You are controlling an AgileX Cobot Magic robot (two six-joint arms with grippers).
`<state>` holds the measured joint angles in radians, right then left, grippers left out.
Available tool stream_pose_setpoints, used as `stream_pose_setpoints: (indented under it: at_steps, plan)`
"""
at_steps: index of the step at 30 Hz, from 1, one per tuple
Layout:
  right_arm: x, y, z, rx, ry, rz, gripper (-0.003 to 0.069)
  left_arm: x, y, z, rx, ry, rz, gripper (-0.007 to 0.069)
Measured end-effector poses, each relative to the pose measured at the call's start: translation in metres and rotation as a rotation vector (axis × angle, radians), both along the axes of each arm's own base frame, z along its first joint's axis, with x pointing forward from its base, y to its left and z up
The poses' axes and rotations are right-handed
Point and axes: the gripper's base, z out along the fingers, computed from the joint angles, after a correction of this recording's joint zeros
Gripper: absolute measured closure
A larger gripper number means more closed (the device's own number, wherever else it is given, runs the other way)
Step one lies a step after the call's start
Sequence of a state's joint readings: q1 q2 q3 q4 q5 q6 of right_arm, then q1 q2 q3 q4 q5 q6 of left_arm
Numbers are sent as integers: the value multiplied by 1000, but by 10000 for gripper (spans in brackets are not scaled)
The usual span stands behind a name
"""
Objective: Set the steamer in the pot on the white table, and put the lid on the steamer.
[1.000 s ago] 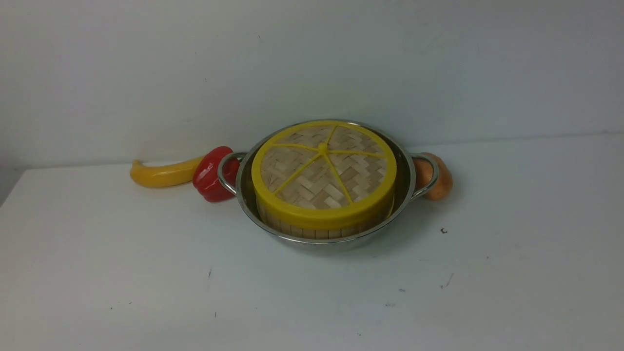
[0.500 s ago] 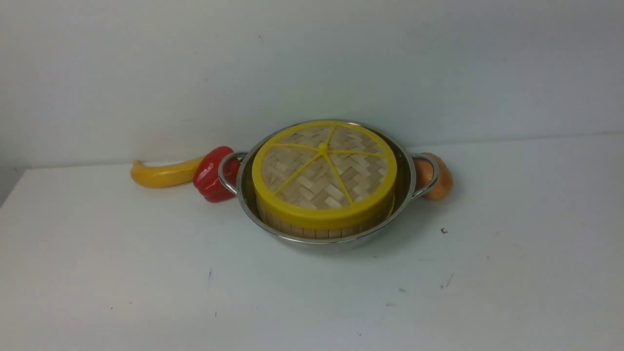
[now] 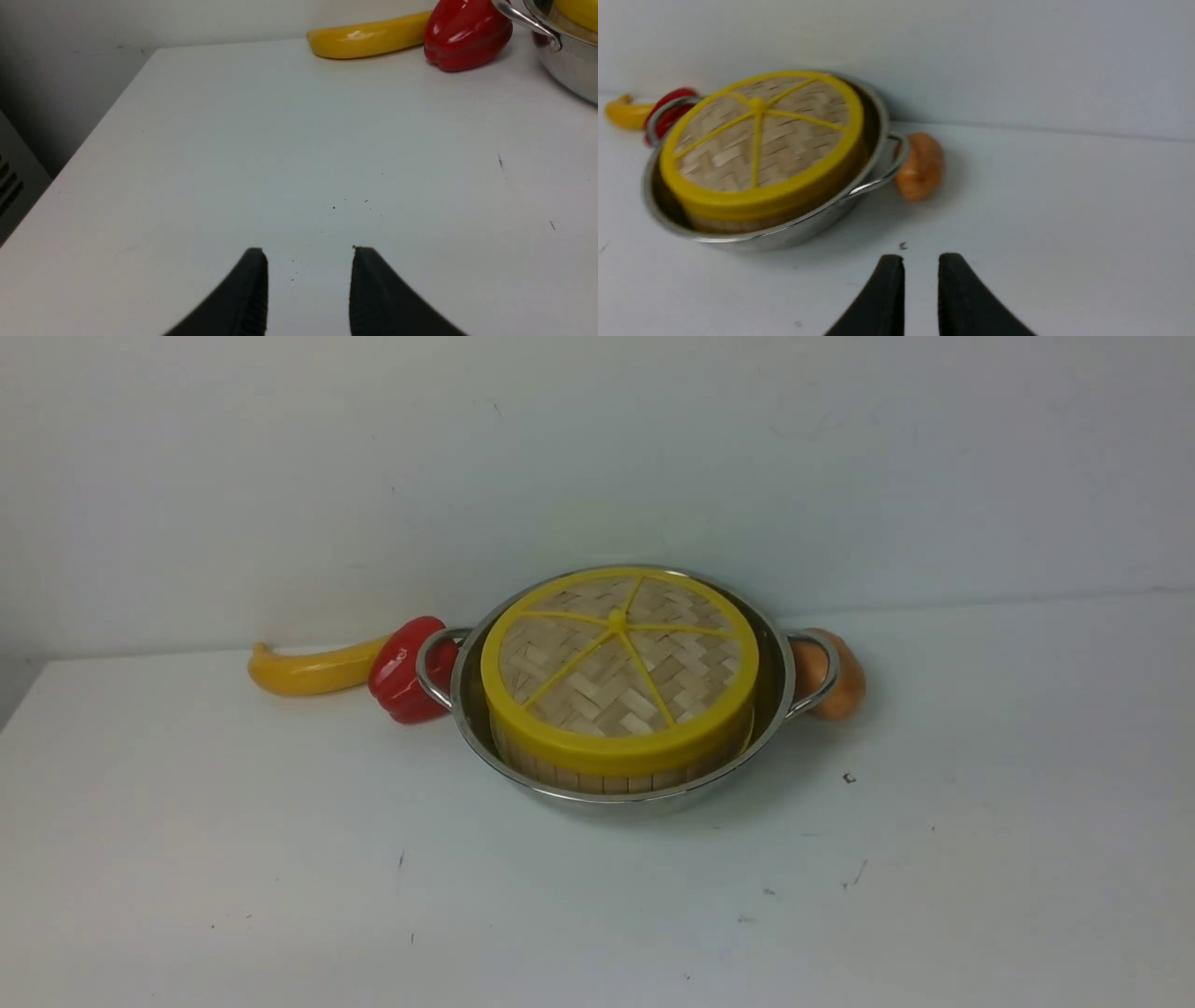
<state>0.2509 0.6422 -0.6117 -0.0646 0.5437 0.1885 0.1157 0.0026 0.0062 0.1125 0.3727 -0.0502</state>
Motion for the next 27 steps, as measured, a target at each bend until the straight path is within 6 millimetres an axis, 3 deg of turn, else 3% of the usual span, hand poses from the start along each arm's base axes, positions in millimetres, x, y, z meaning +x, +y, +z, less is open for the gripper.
stream_pose_setpoints:
  at_steps: [6, 13, 21, 27]
  plan:
    - [-44, -33, -39, 9, -168, -249, 497, 0, 0, 0, 0, 0, 0, 384]
    - [-80, -36, -70, 13, -329, -317, 466, 0, 0, 0, 0, 0, 0, 384]
    - [-76, -36, -114, -4, -244, -316, 442, 0, 0, 0, 0, 0, 0, 384]
    - [-74, -33, -129, 3, -198, -264, 429, 0, 0, 0, 0, 0, 0, 384]
